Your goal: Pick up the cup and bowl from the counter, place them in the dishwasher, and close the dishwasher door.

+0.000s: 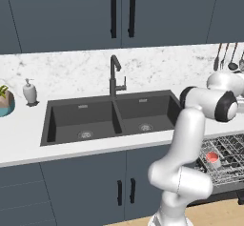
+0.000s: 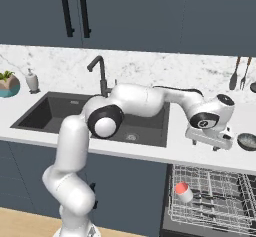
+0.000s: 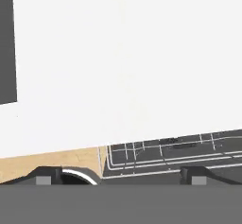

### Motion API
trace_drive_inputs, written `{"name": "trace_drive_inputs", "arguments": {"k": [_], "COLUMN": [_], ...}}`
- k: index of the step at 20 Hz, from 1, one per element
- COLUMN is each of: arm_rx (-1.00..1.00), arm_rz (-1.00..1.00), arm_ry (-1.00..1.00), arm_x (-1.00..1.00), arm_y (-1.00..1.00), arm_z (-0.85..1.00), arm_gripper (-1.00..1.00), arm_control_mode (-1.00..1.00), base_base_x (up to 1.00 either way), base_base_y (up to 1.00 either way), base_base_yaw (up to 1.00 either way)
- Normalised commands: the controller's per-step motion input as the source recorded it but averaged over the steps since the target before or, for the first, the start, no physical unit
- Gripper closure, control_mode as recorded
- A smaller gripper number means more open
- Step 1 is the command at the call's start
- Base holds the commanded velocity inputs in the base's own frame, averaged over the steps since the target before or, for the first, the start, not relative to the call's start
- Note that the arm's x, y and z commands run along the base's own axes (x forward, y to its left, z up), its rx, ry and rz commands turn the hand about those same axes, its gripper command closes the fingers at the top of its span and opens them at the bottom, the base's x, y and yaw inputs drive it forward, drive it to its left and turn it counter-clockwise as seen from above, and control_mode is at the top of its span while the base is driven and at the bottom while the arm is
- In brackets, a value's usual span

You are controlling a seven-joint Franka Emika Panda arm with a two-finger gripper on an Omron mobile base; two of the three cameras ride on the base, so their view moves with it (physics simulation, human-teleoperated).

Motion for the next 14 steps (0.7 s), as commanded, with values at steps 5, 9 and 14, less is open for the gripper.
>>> {"name": "trace_drive_inputs", "arguments": {"k": [5, 9, 14], "arm_rx": [-0.14, -0.10, -0.09], "arm_rz": [0.00, 0.00, 0.00], "arm_ry": [0.09, 0.09, 0.06], "arm_x": [0.62, 0.41, 0.34], "arm_y": [-0.37, -0.46, -0.45], "arm_z": [0.00, 0.00, 0.00], "arm_gripper": [-1.00, -1.00, -1.00], "arm_control_mode": [-1.00, -1.00, -1.00], "base_base_x": [0.00, 0.00, 0.00], "base_base_y": [0.00, 0.00, 0.00], "base_base_yaw": [0.00, 0.00, 0.00]}}
